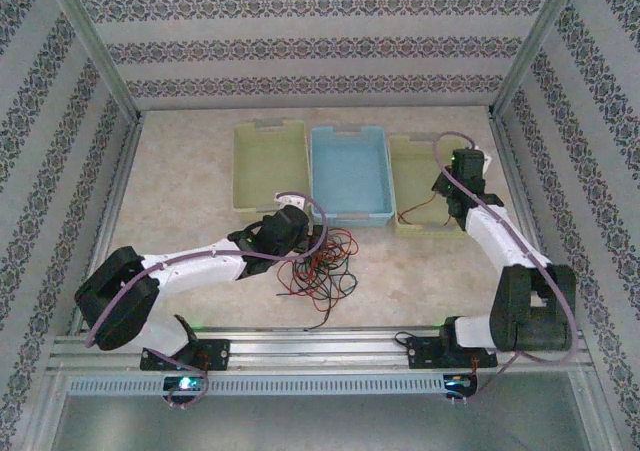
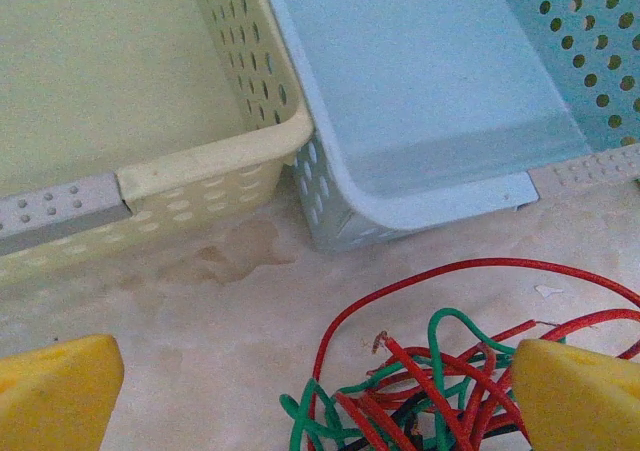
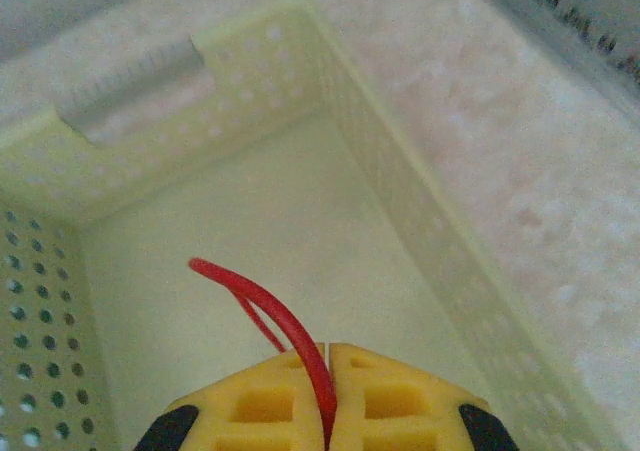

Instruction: Untangle the cables

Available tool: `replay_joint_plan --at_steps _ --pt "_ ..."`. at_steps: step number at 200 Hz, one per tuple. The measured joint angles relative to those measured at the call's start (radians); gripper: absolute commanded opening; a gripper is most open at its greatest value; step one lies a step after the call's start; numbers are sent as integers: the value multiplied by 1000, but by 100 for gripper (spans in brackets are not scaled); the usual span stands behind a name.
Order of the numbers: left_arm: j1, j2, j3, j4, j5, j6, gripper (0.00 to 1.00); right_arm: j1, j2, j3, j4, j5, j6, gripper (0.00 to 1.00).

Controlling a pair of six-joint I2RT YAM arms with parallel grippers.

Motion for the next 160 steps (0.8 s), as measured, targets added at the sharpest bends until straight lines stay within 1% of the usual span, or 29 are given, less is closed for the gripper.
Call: replay_joint_plan --at_steps 28,32,37,39,40,41,42,45,48,76,84,85,87,96,104,130,146,160 --pt "0 0 0 -5 0 0 99 0 101 6 -19 -25 29 0" --pt "0 0 0 -6 0 0 99 -1 122 10 -22 -33 36 1" --pt "0 0 0 -7 0 0 99 -3 139 15 -24 -40 42 6" --pt "0 0 0 -8 0 0 99 -3 144 16 -25 -44 44 9" --pt "0 0 0 -9 0 0 99 -3 147 18 -25 -47 45 14" --pt "0 0 0 -9 0 0 99 -3 147 18 -25 -47 45 16" --pt "0 0 0 -9 0 0 99 -3 151 19 -26 -49 48 16" --pt "0 0 0 -10 0 0 99 -3 158 21 -27 -52 54 22" --pt "0 0 0 -11 0 0 99 -5 167 25 -28 -60 58 26" --pt "0 -1 0 -14 -4 0 99 -9 172 48 -34 -90 92 44" --pt "1 -2 0 -14 -5 0 99 -9 158 55 -34 -92 94 49" --pt "1 -3 0 -14 -5 0 99 -9 156 55 -34 -92 97 52" --pt "1 -4 0 -14 -5 0 99 -9 150 55 -34 -92 95 54" --pt "4 -8 0 -14 -7 0 99 -9 124 55 -35 -90 95 58" --pt "8 -13 -1 -15 -8 -1 99 -9 91 55 -40 -88 89 60" --pt "26 -32 -4 -18 -7 -2 100 -8 -72 52 -48 -62 74 62" --pt "34 -46 -12 -21 -7 -5 100 2 -180 50 -60 -45 57 60" --pt "40 -57 -24 -21 -2 -5 99 33 -274 47 -72 -50 44 58"
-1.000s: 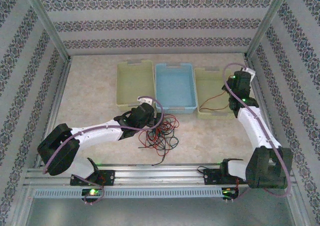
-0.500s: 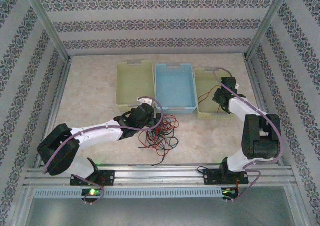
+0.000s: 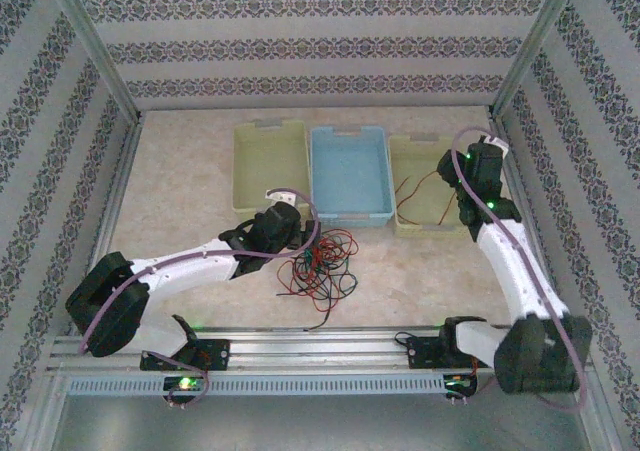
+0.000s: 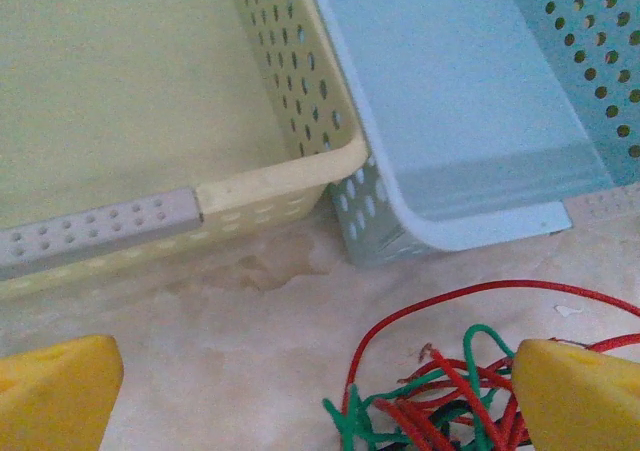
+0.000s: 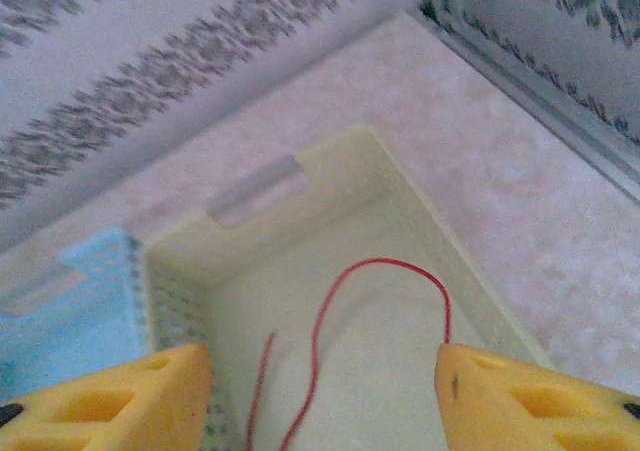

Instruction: Untangle the cables

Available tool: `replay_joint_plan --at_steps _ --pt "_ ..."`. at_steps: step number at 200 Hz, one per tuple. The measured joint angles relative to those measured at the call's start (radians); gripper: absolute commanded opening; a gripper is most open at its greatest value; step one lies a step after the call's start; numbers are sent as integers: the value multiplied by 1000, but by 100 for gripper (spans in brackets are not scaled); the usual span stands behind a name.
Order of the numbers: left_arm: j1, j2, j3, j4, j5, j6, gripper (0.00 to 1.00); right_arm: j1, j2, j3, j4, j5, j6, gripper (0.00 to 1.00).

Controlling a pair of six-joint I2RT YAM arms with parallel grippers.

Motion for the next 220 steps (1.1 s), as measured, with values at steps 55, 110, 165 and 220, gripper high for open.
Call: replay_joint_plan --at_steps 55,110,165,220 --pt "0 -2 -21 0 47 2 93 380 -29 -81 -38 -190 -5 55" --pt "0 13 -21 -1 114 18 90 562 162 -195 -32 -338 -5 54" --pt "0 36 -20 -1 143 21 88 563 204 -195 2 -371 2 43" --pt "-1 68 -11 -1 143 21 88 596 214 -204 14 -383 25 35"
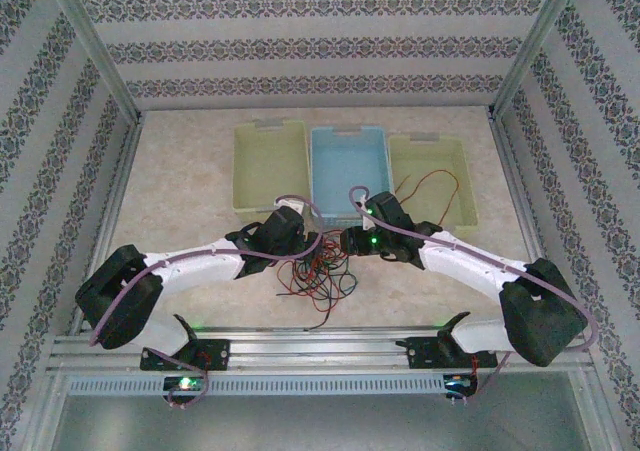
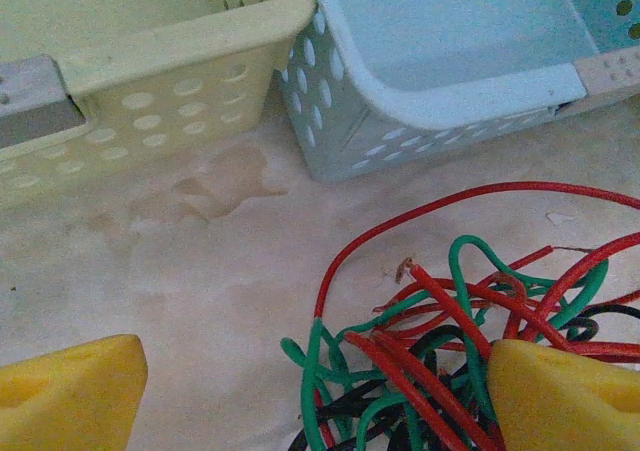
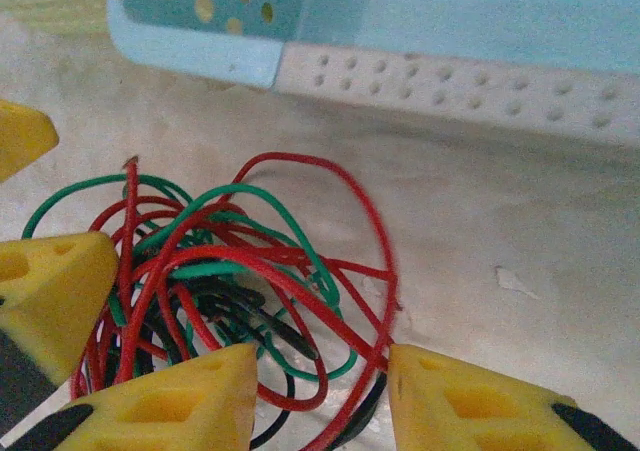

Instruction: Untangle the cables

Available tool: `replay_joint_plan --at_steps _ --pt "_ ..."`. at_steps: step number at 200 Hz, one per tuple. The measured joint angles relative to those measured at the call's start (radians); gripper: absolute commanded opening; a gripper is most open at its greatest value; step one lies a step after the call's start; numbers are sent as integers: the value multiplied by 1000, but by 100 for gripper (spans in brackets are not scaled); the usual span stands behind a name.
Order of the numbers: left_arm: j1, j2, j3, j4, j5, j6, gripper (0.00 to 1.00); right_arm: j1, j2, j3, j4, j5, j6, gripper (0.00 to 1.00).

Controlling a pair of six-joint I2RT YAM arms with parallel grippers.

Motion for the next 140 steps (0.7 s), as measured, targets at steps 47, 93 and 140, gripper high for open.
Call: replay_joint_plan --at_steps 47,93,140 --pt "-1 16 13 0 2 1 88 13 17 -18 21 -3 27 39" --pt "-2 17 15 -2 3 3 88 19 11 -37 36 50 51 43" --pt "-2 17 15 -6 4 7 88 19 -136 -81 20 126 69 42"
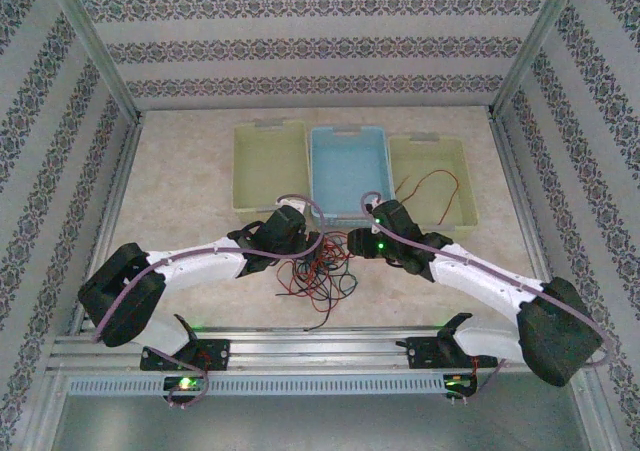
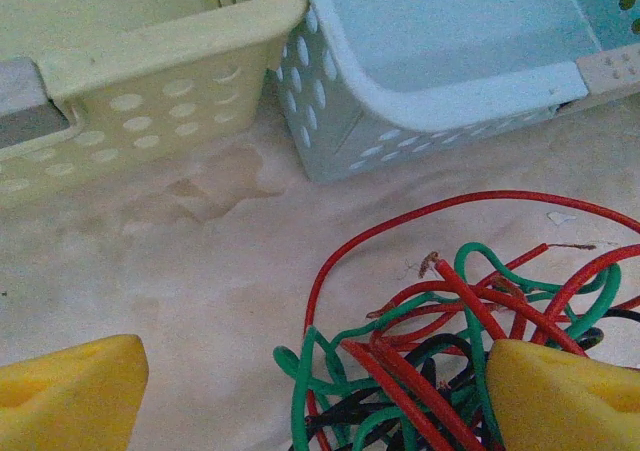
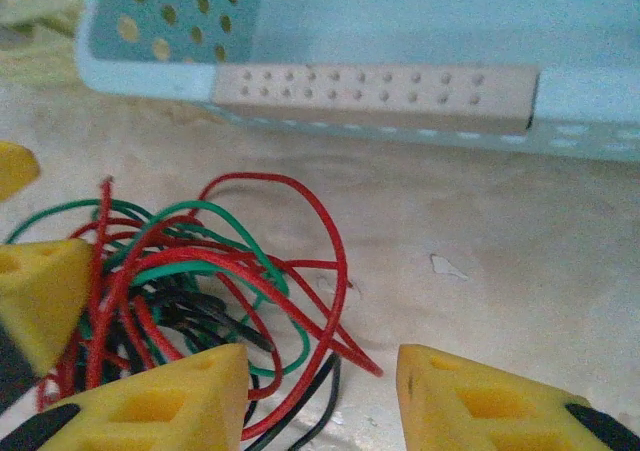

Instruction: Untangle the cables

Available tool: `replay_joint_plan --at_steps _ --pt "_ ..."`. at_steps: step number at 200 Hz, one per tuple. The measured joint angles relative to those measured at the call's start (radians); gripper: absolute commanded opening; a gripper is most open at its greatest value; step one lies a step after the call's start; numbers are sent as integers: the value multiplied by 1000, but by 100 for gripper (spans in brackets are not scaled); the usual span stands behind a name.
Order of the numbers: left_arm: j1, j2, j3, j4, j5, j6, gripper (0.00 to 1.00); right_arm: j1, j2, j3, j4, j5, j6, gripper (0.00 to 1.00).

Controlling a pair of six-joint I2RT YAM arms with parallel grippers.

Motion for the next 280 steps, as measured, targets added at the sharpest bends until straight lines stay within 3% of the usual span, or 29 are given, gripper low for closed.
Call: replay_joint_plan --at_steps 44,171,201,232,280 --pt "0 0 0 0 4 4 88 11 -18 -14 -20 -51 -2 36" --pt "-9 6 11 -8 3 8 88 11 148 8 40 -122 -1 29" --pt "-13 15 11 -8 3 8 87 11 148 9 50 -125 4 18" --pt "-13 19 12 -8 3 11 87 11 140 9 60 -83 19 3" --pt "-13 61 35 -8 3 12 85 11 -6 -20 58 51 34 0"
